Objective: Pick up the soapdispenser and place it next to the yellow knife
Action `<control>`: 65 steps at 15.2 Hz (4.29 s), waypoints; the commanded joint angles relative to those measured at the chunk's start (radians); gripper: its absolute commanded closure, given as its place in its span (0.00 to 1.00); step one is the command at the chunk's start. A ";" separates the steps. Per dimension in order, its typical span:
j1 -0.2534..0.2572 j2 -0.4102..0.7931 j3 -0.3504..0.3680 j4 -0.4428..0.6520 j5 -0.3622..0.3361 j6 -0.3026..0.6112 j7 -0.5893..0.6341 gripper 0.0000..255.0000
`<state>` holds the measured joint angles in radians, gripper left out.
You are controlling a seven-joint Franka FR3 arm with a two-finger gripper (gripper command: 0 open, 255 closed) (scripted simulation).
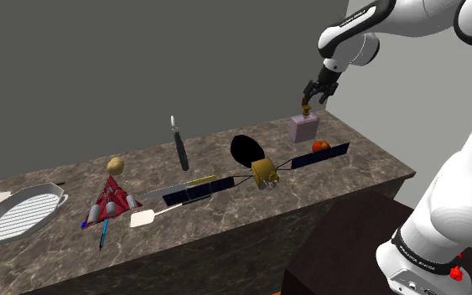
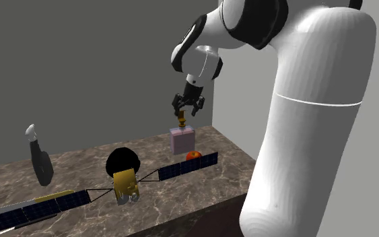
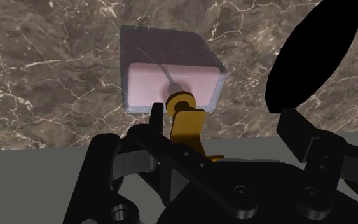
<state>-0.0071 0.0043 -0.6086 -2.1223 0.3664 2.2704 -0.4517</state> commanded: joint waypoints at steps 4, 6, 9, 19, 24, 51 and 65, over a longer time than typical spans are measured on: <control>-0.023 0.116 -0.006 0.046 0.130 0.028 -0.095 0.00; -0.024 0.137 0.001 0.044 0.152 0.044 -0.109 0.00; -0.026 0.164 0.010 0.042 0.182 0.065 -0.128 0.00; -0.026 0.164 0.010 0.042 0.182 0.065 -0.128 1.00; -0.026 0.164 0.010 0.042 0.182 0.065 -0.128 1.00; -0.007 0.019 -0.016 0.222 -0.012 -0.194 0.065 1.00; -0.010 0.005 -0.020 0.392 -0.047 -0.367 0.126 1.00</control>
<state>-0.0173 0.0086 -0.6290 -1.7433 0.3212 1.9155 -0.3308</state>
